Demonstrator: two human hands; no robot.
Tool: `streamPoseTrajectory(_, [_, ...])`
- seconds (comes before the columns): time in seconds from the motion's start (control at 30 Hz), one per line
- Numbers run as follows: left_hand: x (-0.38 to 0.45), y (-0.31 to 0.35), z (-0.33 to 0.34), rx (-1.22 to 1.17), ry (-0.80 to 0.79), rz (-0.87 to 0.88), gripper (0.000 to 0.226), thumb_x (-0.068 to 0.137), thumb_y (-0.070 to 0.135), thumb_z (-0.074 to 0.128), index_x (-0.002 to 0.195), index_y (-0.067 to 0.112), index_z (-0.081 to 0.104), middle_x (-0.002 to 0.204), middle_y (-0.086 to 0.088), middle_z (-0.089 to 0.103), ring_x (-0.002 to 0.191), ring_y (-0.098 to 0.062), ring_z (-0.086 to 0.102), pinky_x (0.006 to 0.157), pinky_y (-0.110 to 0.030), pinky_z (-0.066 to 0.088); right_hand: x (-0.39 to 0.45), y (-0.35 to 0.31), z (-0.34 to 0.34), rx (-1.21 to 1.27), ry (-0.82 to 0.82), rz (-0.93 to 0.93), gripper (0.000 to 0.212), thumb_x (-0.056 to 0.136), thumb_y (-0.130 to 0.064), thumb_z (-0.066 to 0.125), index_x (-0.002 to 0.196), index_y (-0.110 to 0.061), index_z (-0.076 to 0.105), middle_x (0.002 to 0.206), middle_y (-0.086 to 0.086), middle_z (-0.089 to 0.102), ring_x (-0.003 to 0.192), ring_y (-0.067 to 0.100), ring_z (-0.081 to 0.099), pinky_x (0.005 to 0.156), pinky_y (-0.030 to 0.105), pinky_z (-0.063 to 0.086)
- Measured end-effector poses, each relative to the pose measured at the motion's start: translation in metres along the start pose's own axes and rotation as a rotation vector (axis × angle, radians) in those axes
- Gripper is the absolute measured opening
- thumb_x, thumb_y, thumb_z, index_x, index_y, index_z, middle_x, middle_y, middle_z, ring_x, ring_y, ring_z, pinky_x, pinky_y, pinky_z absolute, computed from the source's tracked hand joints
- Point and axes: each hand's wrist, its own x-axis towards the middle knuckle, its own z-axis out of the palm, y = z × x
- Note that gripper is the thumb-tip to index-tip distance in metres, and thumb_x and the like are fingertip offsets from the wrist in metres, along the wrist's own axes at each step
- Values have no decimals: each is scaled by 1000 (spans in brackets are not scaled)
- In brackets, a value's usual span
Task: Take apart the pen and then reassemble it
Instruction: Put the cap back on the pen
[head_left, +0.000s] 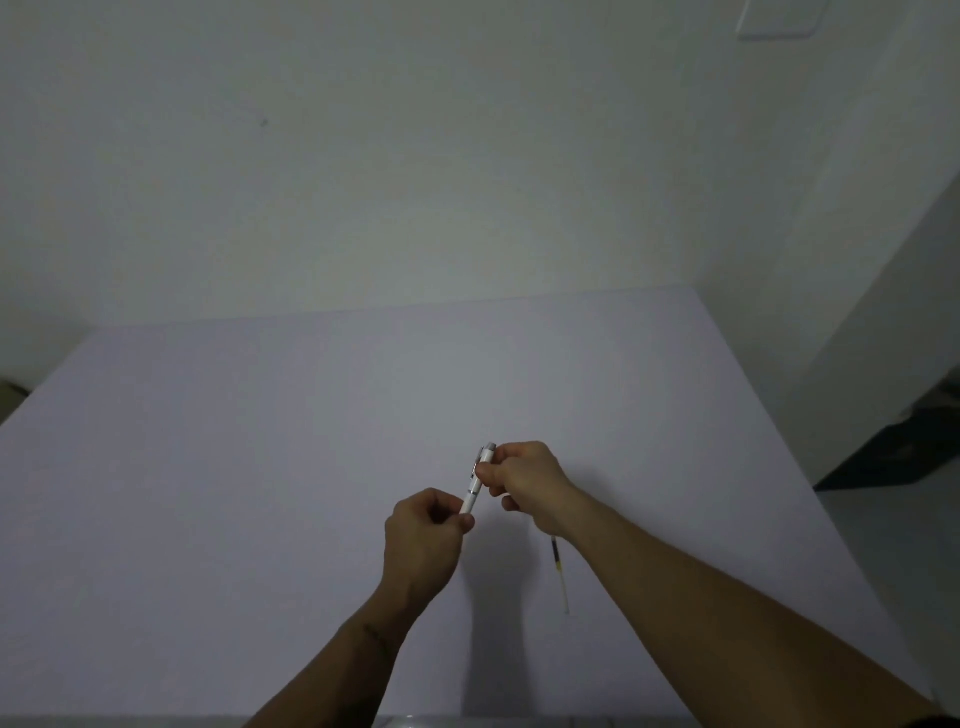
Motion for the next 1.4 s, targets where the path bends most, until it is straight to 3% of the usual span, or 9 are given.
streamPoseTrajectory(0.3, [6,-1,-1,1,-3,9,10,80,11,75,78,16,67,71,-2,67,64,-16,62,56,-23,47,1,-4,5,-19,-7,-37,11,88,-11,66,81,-19,71,82,4,69,71,14,60,62,25,52])
streamPoseTrajectory(0.43, [1,-6,3,0,2,7,13,79,14,76,76,20,65,70,-2,67,64,-22,64,59,-31,57,-3,4,9,35,29,-16,9,87,-12,68,95,-12,73,87,6,70,74,15,62,63,25,51])
streamPoseTrajectory(0.63, [-5,-16,11,-4,18,21,15,78,15,78,78,20,64,71,1,67,66,-15,63,57,-19,45,-9,12,8,-4,63,-15,6,87,-13,68,90,-16,71,89,5,71,76,15,64,63,25,52])
streamPoseTrajectory(0.9, [-5,-13,21,-38,4,110,15,81,14,76,82,22,63,74,5,66,68,-12,62,58,-14,43,-13,14,13,-220,144,-137,17,84,-16,72,99,-16,65,93,5,72,80,18,71,69,31,57])
streamPoseTrajectory(1.03, [0,-24,19,-12,19,180,10,88,19,67,97,22,65,92,4,70,78,-11,65,64,-10,47,-11,19,12,-283,222,-178,21,86,-18,70,107,-18,63,89,3,70,77,18,70,68,29,57])
streamPoseTrajectory(1.13, [9,-45,13,190,9,290,28,91,24,61,119,20,61,117,3,65,100,-13,63,84,-24,53,-10,29,10,-380,236,-174,26,87,-17,67,113,-18,64,77,-3,64,67,11,62,57,20,46])
streamPoseTrajectory(1.27, [29,-82,-2,649,-106,434,58,93,39,44,147,17,36,154,-5,38,141,-25,36,116,-39,29,-14,47,15,-494,257,-132,22,85,-13,63,107,-15,65,67,-6,58,59,10,55,52,21,42])
streamPoseTrajectory(1.33, [39,-103,-7,806,-178,458,68,94,45,30,154,17,14,163,-7,13,150,-26,9,121,-44,5,-17,57,19,-523,265,-108,29,84,-12,63,112,-20,63,70,-6,57,60,10,54,51,19,39])
streamPoseTrajectory(1.4, [46,-122,-10,884,-232,480,72,94,49,20,155,16,3,164,-8,0,151,-26,-3,119,-46,-6,-18,66,23,-553,266,-76,35,83,-13,64,116,-25,59,78,-2,61,65,12,57,53,19,40])
